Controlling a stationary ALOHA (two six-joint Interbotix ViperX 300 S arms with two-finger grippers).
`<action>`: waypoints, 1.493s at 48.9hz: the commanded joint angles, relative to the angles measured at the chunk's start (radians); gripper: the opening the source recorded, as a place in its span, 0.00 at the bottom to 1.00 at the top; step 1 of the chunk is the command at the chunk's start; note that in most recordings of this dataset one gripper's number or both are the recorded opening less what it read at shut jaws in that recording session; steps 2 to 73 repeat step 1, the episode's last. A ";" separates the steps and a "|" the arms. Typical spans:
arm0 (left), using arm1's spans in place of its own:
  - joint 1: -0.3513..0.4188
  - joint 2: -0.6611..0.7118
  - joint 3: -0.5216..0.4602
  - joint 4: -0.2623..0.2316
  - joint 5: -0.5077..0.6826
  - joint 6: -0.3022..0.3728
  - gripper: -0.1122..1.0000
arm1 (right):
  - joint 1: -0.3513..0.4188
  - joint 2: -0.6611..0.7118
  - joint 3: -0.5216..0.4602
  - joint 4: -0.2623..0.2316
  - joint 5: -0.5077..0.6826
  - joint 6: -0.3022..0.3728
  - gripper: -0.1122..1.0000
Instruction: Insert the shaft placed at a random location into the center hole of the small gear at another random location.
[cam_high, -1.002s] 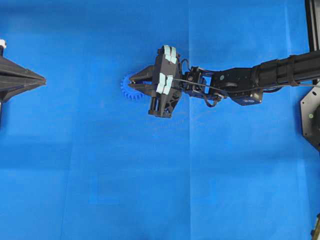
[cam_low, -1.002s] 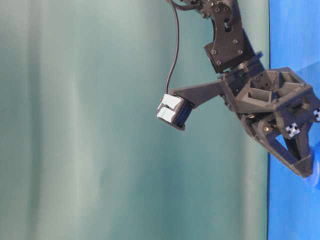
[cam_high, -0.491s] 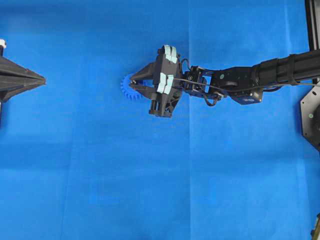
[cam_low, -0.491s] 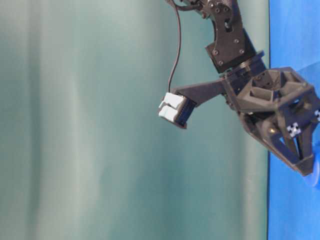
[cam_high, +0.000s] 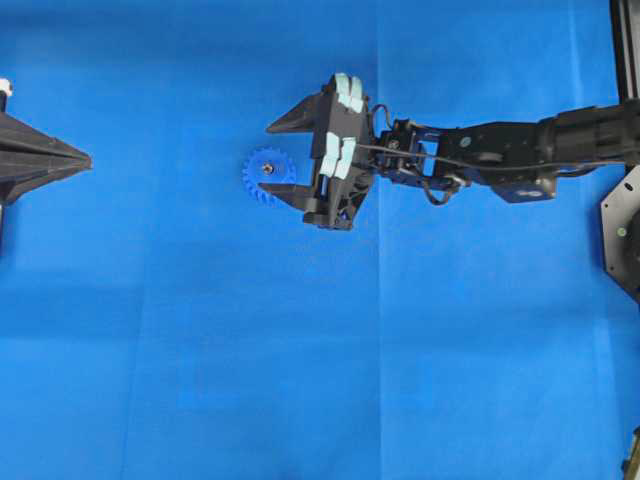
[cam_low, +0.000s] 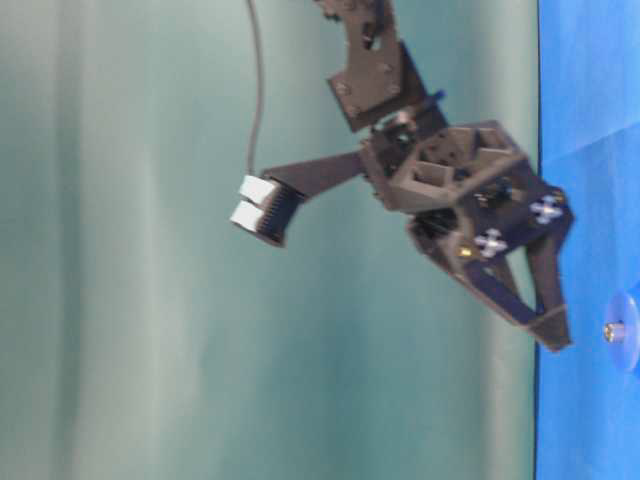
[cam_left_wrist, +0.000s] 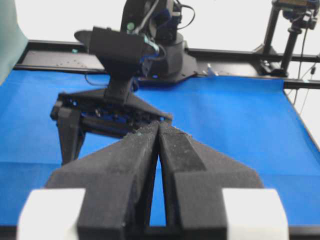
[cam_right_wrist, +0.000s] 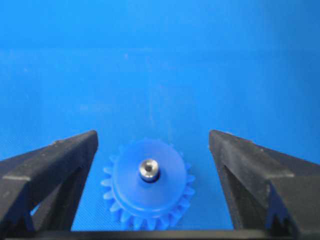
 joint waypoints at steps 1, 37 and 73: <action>0.002 0.003 -0.012 0.002 -0.005 -0.002 0.10 | 0.003 -0.055 -0.003 -0.003 0.012 0.000 0.86; 0.002 0.003 -0.012 0.002 -0.005 -0.002 0.10 | 0.003 -0.055 -0.003 -0.003 0.012 0.000 0.86; 0.002 0.003 -0.012 0.002 -0.005 -0.002 0.10 | 0.003 -0.055 -0.003 -0.003 0.012 0.000 0.86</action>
